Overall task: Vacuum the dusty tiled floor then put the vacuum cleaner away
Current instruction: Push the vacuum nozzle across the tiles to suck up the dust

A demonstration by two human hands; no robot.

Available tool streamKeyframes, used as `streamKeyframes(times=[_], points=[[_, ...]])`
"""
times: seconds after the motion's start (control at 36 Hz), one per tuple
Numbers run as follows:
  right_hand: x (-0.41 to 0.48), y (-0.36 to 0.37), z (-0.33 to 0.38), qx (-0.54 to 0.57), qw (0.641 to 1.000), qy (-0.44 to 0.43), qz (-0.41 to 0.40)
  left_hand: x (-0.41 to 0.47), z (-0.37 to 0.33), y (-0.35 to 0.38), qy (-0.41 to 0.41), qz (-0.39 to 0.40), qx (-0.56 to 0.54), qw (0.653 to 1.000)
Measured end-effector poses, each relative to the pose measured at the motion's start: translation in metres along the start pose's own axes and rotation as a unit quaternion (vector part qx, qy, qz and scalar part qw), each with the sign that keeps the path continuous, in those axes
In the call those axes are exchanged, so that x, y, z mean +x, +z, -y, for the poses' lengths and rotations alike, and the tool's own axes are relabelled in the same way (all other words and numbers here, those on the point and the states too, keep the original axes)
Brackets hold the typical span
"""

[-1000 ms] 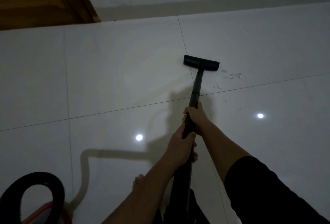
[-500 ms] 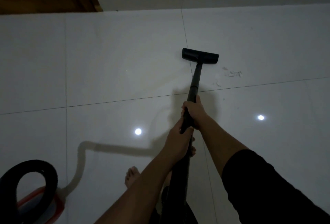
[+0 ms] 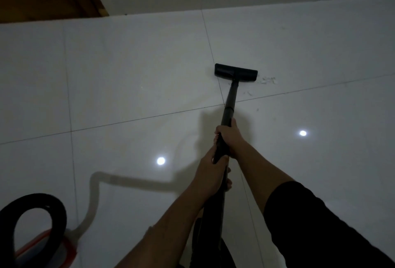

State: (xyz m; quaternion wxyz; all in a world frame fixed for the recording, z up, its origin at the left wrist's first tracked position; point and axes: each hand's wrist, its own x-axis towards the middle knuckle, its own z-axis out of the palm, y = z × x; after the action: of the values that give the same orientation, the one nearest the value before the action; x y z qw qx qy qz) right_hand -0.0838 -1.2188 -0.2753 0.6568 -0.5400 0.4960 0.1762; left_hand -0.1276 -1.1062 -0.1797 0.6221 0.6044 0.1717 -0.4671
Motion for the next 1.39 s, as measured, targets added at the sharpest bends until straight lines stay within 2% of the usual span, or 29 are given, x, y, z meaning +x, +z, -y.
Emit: streamKeyframes(times=[0.11, 0.33, 0.61, 1.11, 1.39], points=[[-0.027, 0.017, -0.030, 0.010, 1.000, -0.003, -0.002, -0.031, 0.019, -0.023, 0.013, 0.015, 0.046, 0.999], [-0.042, 0.027, -0.047, 0.034, 0.999, 0.006, -0.001, -0.043, 0.032, -0.035, -0.009, 0.016, 0.050, 0.999], [-0.075, 0.032, -0.104, 0.082, 0.996, 0.012, -0.020, -0.084, 0.068, -0.053, -0.010, 0.052, 0.072, 0.996], [-0.079, -0.076, -0.132, 0.071, 0.993, 0.041, -0.086, -0.073, 0.107, 0.038, -0.049, 0.108, 0.107, 0.987], [-0.050, -0.095, -0.092, 0.052, 0.997, 0.041, -0.035, -0.046, 0.082, 0.068, -0.045, 0.057, 0.079, 0.994]])
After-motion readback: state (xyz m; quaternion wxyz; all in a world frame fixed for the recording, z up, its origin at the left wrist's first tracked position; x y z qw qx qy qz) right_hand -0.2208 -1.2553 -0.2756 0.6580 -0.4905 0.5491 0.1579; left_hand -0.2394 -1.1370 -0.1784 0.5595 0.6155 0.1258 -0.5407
